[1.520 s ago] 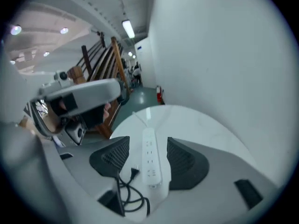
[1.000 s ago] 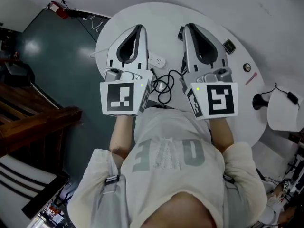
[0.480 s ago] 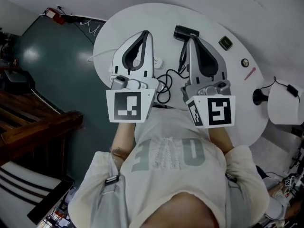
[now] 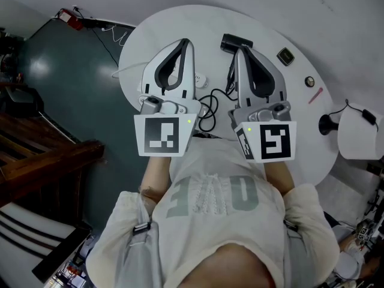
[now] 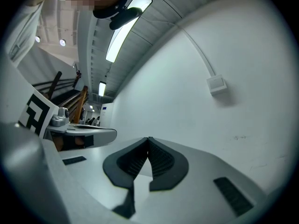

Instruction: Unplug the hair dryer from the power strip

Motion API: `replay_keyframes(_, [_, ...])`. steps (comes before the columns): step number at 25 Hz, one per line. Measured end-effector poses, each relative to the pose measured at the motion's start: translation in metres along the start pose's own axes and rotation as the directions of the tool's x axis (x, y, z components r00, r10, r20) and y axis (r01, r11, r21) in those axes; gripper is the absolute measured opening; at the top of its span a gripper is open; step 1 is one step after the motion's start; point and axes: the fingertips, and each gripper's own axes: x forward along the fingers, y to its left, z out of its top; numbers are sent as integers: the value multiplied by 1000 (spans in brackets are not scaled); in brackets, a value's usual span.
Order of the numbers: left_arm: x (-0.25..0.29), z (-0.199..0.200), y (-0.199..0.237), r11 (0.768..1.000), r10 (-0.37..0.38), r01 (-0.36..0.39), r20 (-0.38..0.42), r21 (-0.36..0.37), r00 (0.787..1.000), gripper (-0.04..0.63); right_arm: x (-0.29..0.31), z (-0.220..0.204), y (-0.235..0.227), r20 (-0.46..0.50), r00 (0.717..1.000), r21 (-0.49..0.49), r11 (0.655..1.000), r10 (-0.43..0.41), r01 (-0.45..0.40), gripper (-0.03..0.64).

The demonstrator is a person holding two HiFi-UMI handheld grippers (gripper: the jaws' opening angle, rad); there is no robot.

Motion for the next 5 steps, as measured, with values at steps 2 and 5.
replay_keyframes(2, [0,0,1,1000,5,-5,-6,8,1000,12,0,0,1,-3,1000,-4,1000,5,-5,20])
replay_keyframes(5, [0,-1,3,1000,12,-11,-20,16,1000,12,1,0,3,-6,1000,-16,1000,14,-14,20])
